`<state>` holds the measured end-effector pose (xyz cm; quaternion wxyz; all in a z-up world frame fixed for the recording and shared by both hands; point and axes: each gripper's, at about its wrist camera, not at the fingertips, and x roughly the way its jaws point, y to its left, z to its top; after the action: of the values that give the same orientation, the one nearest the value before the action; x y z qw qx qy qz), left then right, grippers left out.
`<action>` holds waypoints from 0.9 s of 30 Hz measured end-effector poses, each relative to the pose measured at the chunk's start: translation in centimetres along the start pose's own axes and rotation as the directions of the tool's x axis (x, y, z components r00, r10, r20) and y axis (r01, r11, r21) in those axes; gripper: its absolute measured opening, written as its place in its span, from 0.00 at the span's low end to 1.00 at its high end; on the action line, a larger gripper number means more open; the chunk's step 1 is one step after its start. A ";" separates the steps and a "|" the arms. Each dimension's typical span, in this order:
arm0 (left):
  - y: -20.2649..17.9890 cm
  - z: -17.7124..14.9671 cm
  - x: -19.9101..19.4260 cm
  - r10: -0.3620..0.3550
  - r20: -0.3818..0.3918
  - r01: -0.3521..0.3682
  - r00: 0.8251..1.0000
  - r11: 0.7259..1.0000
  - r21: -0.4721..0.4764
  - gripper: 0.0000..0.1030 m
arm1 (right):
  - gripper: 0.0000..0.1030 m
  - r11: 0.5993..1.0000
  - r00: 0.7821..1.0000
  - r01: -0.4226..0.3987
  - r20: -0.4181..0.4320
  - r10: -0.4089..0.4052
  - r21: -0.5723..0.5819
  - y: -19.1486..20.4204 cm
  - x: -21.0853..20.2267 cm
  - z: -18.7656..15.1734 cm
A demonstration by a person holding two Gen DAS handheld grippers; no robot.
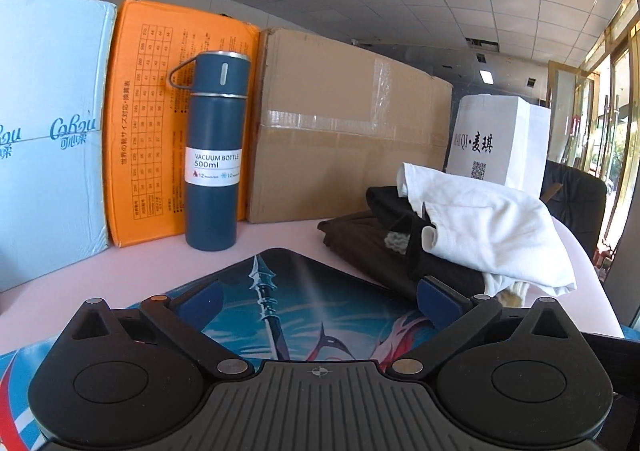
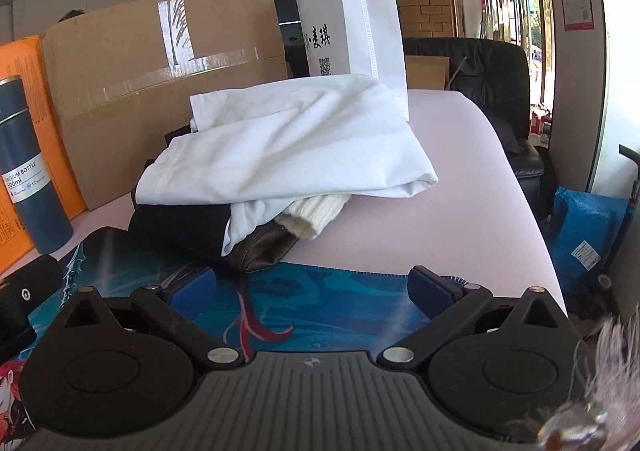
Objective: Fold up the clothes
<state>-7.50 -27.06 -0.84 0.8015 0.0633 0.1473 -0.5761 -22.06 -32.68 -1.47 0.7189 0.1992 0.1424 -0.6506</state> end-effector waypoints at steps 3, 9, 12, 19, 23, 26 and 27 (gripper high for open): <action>-0.1 0.0 -0.2 0.020 0.025 -0.020 0.999 1.000 0.015 1.00 | 1.00 1.000 1.000 0.008 0.023 -0.008 -0.016 0.2 -0.2 0.2; -0.5 -0.1 -0.5 0.084 0.075 -0.090 0.994 0.993 0.082 1.00 | 1.00 1.000 0.999 0.007 -0.037 -0.006 0.014 -0.2 0.7 0.2; -0.4 -0.1 -0.6 0.112 0.095 -0.123 0.989 0.986 0.111 1.00 | 1.00 1.000 1.000 0.010 -0.008 -0.009 0.027 -0.3 0.2 0.1; 0.0 -0.1 -0.3 0.082 0.074 -0.090 0.994 0.990 0.112 1.00 | 1.00 0.991 0.979 0.026 0.199 -0.052 0.132 -1.5 -2.6 0.0; -0.3 -0.2 -0.3 0.065 0.074 -0.075 0.995 0.988 0.137 1.00 | 1.00 0.988 0.952 0.031 0.298 -0.075 0.152 -1.8 -4.0 -0.3; -0.3 -0.2 -0.4 0.044 0.073 -0.053 0.996 0.990 0.134 1.00 | 1.00 0.991 0.948 0.033 0.309 -0.072 0.130 -1.4 -4.2 -0.3; -0.2 -0.2 -0.5 0.037 0.073 -0.046 0.997 0.990 0.132 1.00 | 1.00 0.992 0.947 0.035 0.312 -0.072 0.125 -1.3 -4.2 -0.3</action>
<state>-7.90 -26.67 -0.88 0.8119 0.0995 0.0789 -0.5698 -23.84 -28.92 0.11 0.7014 0.1308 -0.0078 -0.7006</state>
